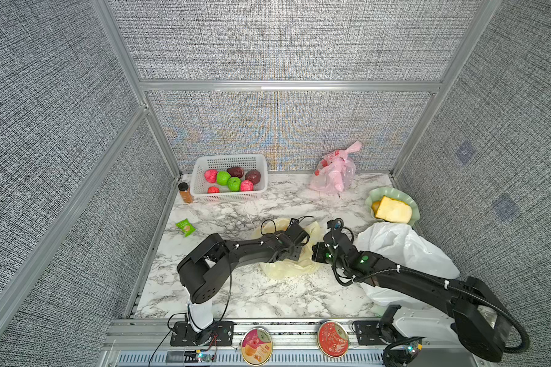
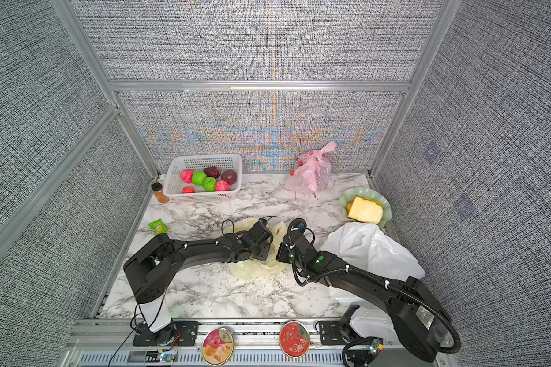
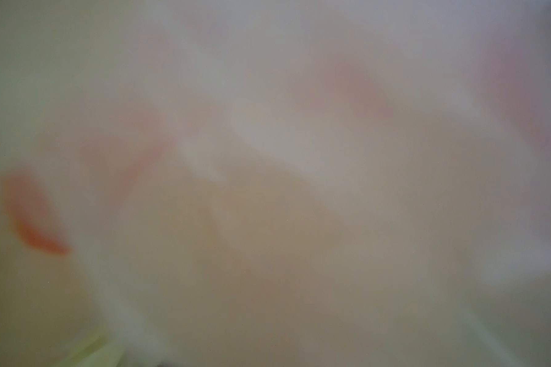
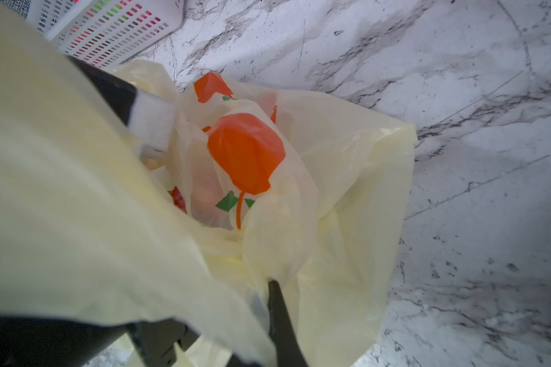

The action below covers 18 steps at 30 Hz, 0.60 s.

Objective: Untie the knot of a plastic bag & take out the apple
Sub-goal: Pick up the apple from the plastic bag.

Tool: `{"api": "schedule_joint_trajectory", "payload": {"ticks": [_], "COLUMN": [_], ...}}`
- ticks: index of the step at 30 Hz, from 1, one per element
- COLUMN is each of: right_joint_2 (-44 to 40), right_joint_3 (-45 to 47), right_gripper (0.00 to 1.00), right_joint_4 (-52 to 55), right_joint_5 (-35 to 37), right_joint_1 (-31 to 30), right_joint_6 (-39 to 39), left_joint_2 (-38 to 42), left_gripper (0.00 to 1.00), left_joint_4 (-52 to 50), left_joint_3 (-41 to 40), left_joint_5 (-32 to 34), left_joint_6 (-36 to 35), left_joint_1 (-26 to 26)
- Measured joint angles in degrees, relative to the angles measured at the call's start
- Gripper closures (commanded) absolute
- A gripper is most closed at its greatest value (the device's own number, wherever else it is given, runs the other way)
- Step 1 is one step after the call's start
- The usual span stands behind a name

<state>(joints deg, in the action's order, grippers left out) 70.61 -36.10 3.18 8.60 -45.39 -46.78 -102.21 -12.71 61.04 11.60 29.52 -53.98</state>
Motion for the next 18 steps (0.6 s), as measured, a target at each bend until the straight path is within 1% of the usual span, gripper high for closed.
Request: {"api": "schedule_joint_trajectory", "payload": {"ticks": [4, 13, 16, 18], "right_joint_2": [0.9, 2.8, 3.8, 4.4], "right_joint_3": [-0.1, -1.0, -1.5, -2.0], "right_gripper": [1.0, 1.0, 1.0, 1.0], "right_joint_4": [-0.4, -1.0, -1.0, -1.1], "right_joint_5": [0.0, -1.2, -1.6, -1.6], "right_joint_1": [0.0, 0.0, 0.0, 0.0], "right_joint_6": [0.0, 0.0, 0.0, 0.1], "left_joint_2": [4.6, 12.0, 15.5, 17.7], "left_gripper": [0.51, 0.51, 0.48, 0.47], "left_joint_4": [-0.9, -4.4, -6.5, -7.8], "left_joint_3": [0.0, 1.6, 3.2, 4.3], "left_joint_5": [0.2, 0.2, 0.9, 1.6], "left_joint_6": [-1.0, -3.7, -4.6, -5.6], "left_joint_1": [0.0, 0.0, 0.3, 1.7]}}
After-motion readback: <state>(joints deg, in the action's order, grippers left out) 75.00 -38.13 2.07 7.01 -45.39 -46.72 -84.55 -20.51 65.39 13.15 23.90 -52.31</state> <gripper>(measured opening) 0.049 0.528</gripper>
